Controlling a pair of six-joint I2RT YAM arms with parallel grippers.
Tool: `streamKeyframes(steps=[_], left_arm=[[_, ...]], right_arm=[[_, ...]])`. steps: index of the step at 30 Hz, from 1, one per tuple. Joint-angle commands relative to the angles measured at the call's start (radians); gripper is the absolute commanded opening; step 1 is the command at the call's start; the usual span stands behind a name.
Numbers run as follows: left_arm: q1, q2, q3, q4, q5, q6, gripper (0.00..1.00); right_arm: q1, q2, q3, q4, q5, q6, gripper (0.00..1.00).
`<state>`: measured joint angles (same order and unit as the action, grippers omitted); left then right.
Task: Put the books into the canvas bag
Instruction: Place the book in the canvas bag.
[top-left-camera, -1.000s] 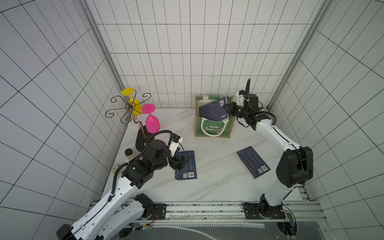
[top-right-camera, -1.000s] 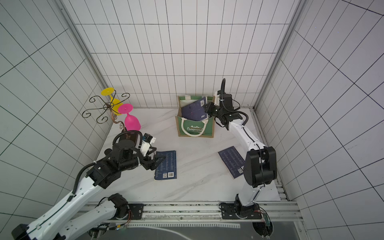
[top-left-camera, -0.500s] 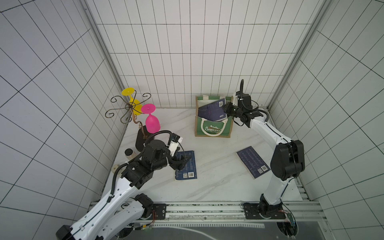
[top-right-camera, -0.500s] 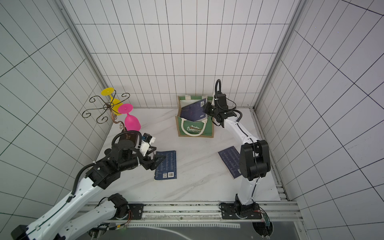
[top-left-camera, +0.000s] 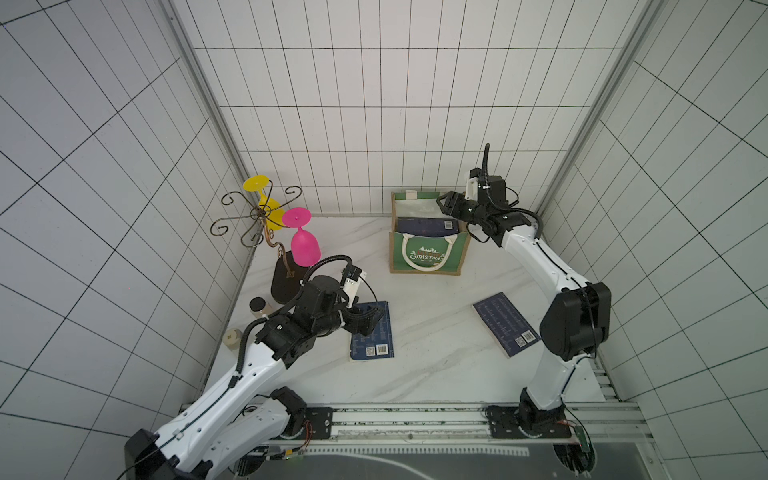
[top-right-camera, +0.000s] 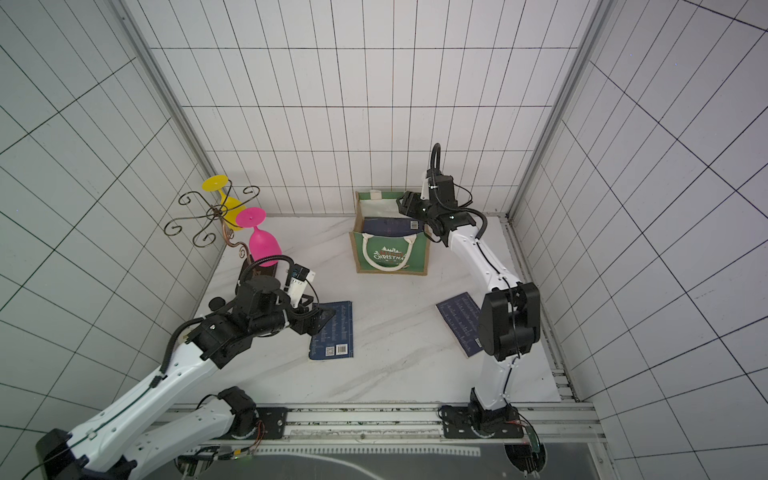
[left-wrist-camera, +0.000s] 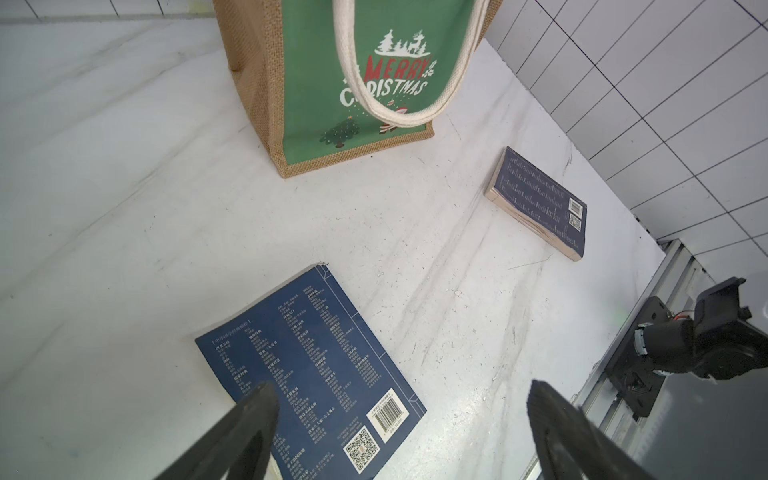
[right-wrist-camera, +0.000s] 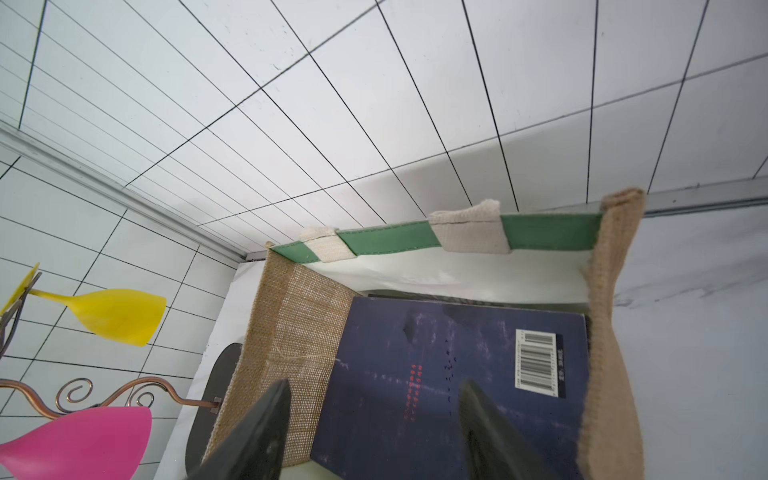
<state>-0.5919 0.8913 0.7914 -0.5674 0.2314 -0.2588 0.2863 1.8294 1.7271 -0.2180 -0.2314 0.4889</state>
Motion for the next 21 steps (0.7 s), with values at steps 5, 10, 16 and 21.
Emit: streamKeyframes(steps=[5, 10, 16, 21], left_arm=[[0.010, 0.012, -0.098, 0.114, -0.058, -0.187, 0.93], [0.071, 0.007, -0.137, 0.137, -0.079, -0.234, 0.97], [0.207, 0.037, -0.202, 0.187, 0.030, -0.265, 0.97], [0.253, 0.096, -0.220, 0.202, 0.041, -0.283, 0.97]], right_arm=[[0.048, -0.139, 0.013, -0.071, -0.061, -0.160, 0.97], [0.071, -0.280, -0.157, -0.071, -0.101, -0.210, 0.98], [0.116, -0.470, -0.413, -0.020, -0.133, -0.235, 0.98], [0.182, -0.589, -0.678, 0.103, -0.149, -0.194, 0.98]])
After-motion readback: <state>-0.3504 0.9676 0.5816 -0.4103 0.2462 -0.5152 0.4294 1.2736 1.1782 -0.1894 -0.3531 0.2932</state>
